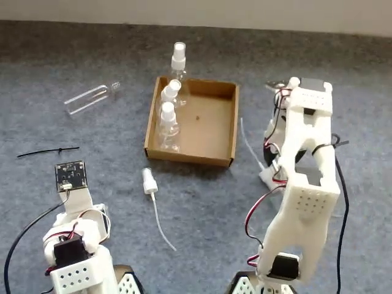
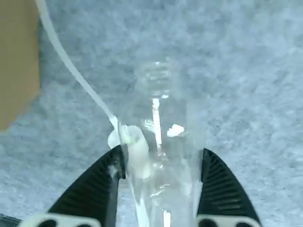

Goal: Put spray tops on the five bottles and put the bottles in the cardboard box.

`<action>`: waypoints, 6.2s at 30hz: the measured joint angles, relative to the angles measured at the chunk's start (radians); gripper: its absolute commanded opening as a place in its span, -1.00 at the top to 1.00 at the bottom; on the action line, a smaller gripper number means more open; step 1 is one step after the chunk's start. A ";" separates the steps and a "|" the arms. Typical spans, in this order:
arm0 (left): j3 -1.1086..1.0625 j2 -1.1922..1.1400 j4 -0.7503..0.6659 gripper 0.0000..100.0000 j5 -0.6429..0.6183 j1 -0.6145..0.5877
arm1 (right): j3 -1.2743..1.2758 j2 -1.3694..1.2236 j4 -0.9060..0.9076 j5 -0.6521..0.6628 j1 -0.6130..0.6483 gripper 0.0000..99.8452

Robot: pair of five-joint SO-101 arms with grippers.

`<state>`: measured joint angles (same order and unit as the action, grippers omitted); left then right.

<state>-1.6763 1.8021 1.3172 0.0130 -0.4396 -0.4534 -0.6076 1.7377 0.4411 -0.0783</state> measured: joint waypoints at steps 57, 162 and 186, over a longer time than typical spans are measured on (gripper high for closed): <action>0.911 -1.073 0.000 0.70 0.272 0.081 | 0.000 -0.034 -0.129 0.276 -0.117 0.44; 0.732 -1.455 -0.466 0.66 -0.138 0.586 | 0.361 0.862 -0.028 0.023 0.230 0.93; 0.663 -1.456 -0.529 0.98 -0.135 0.605 | 0.361 0.868 -0.028 0.023 0.270 0.94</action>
<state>-1.0134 0.3460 0.7879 -0.1220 0.1649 -0.0928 0.2608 1.7100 0.4641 0.1918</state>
